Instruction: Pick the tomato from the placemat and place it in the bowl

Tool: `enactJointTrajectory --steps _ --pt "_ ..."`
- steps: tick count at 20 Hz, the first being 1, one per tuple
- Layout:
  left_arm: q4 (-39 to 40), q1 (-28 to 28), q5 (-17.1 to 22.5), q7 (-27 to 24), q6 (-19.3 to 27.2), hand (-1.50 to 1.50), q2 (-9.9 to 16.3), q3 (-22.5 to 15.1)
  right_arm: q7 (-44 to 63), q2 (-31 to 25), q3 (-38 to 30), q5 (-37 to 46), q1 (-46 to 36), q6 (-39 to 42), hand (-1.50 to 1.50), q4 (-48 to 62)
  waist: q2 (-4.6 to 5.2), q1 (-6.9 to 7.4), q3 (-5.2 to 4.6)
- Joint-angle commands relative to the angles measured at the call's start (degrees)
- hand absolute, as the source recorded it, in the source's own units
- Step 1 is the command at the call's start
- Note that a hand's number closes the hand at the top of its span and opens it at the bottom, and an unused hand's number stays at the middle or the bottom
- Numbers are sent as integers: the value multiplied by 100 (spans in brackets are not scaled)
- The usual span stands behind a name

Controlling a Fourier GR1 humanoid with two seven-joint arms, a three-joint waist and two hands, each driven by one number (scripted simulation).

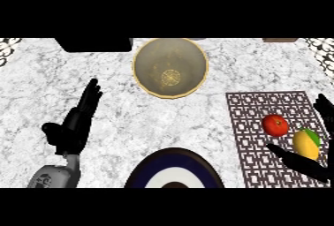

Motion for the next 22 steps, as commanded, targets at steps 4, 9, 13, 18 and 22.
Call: enactJointTrajectory --steps 4,9,13,18,22 --pt "41 -34 -224 68 146 0 -157 -67 2506 -1040 -315 587 138 -164 -150 -1340 11 64 -5" --pt "-129 -131 -253 252 93 0 -194 -117 4072 -1445 -266 391 -338 456 -150 -1541 16 114 -4" --pt "142 -81 -260 -89 -15 0 -285 -126 4383 -1662 -327 81 -584 1141 -150 -837 39 133 1" --pt "-28 88 -326 -10 -32 0 -256 -87 4700 -1321 153 442 -744 1421 -150 -451 26 141 6" --pt "193 -198 -461 88 32 0 -462 -63 4436 -1086 -83 482 -966 1962 -150 92 28 119 7"
